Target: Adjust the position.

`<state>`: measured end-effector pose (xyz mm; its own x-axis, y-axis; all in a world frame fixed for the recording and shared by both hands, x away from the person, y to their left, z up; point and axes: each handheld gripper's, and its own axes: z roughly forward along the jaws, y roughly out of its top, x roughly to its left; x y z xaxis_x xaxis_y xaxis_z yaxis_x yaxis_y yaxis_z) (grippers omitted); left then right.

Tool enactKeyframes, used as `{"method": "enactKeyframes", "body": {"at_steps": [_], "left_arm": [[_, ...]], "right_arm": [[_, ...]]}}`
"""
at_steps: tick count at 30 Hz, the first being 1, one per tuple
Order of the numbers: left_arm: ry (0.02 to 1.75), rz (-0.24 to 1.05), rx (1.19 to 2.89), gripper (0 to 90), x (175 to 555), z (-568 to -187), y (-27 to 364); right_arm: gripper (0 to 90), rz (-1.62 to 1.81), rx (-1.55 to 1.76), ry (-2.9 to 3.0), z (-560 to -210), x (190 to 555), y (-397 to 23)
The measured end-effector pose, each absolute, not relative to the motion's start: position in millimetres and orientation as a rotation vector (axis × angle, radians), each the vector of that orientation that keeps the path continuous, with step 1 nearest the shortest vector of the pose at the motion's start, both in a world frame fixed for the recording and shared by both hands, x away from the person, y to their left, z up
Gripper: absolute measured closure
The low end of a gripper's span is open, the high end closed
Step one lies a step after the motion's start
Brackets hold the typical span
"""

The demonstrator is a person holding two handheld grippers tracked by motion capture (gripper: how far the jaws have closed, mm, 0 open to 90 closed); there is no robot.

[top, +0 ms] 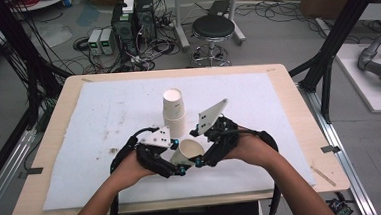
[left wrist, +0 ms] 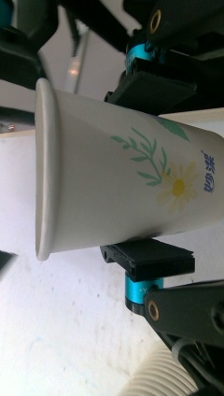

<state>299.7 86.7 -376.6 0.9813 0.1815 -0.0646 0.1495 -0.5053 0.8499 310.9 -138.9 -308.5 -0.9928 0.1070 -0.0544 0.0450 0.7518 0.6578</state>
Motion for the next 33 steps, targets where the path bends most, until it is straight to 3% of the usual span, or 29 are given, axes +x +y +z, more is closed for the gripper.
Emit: {"method": "enactKeyframes", "body": {"at_steps": [14, 33], "left_arm": [[0.396, 0.138, 1.858, 33.0, 298, -396, 128], [0.548, 0.394, 1.642, 30.9, 292, -406, 179]], "right_arm": [[21.6, 1.428, 0.413, 2.661, -324, 313, -189], [21.5, 1.407, 0.707, 2.37, -371, 306, -263]]}}
